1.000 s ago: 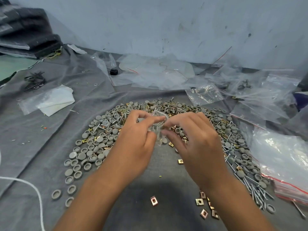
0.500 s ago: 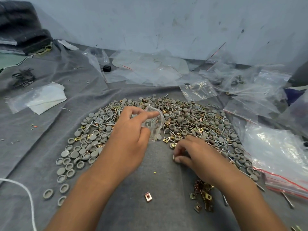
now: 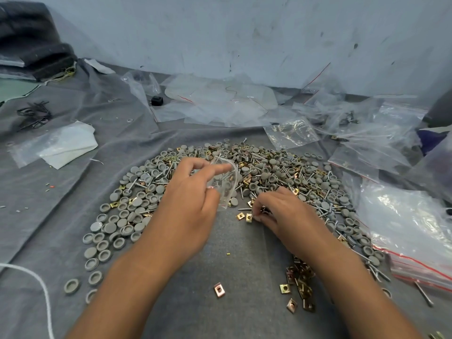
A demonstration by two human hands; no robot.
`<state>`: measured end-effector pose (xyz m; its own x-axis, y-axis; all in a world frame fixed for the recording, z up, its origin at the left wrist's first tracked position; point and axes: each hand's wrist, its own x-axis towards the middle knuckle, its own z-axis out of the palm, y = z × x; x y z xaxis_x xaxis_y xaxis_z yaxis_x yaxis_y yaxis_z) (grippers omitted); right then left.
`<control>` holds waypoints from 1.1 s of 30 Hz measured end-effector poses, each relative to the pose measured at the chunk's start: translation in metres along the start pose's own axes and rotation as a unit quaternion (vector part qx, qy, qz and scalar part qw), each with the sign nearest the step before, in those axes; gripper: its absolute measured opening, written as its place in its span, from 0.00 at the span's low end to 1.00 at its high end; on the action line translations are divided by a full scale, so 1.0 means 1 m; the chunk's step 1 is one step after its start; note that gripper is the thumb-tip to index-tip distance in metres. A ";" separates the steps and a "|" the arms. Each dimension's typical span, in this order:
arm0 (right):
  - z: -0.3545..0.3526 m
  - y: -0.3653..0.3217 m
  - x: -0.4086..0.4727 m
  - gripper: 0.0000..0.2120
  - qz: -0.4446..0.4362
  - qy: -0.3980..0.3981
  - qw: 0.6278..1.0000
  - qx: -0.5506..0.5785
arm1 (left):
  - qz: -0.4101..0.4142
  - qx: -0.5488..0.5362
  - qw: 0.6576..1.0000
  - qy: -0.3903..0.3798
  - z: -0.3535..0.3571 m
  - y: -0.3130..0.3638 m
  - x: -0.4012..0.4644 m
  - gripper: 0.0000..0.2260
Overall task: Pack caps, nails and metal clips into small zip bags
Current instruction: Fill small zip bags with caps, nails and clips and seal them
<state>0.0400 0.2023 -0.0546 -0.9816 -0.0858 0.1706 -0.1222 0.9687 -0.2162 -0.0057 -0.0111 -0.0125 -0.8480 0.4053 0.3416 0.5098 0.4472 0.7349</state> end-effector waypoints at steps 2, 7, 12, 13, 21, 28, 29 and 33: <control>0.001 0.002 -0.002 0.04 -0.006 0.015 1.000 0.012 | 0.006 0.002 1.000 -0.002 0.001 0.000 -0.001 0.24; 0.000 0.003 -0.003 0.06 0.008 0.044 0.997 0.056 | 0.002 0.004 1.000 -0.007 0.002 0.002 -0.002 0.24; -0.004 0.001 -0.002 0.11 0.010 0.040 0.993 0.111 | -0.001 0.015 1.000 -0.015 0.003 0.003 -0.003 0.23; -0.005 0.000 -0.002 0.11 0.012 0.038 0.993 0.114 | 0.000 0.018 1.000 -0.016 0.004 0.002 -0.003 0.23; 0.003 -0.015 -0.007 0.16 0.077 -0.029 0.985 0.151 | -0.004 0.041 0.998 -0.040 0.016 0.002 0.002 0.23; 0.005 -0.015 -0.004 0.13 0.061 -0.051 0.987 0.142 | -0.011 0.044 0.997 -0.065 0.021 -0.003 0.009 0.22; 0.005 -0.014 -0.003 0.12 0.053 -0.057 0.986 0.148 | -0.011 0.043 0.997 -0.066 0.023 -0.003 0.009 0.22; -0.001 -0.006 -0.006 0.08 0.046 -0.070 0.984 0.156 | -0.018 0.043 0.995 -0.084 0.026 -0.002 0.010 0.23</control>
<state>0.0465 0.1977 -0.0536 -0.9986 -0.0524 0.0073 -0.0487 0.8566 -0.5136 -0.0109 0.0132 -0.0258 -0.8337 0.5120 0.2070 0.4953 0.5275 0.6902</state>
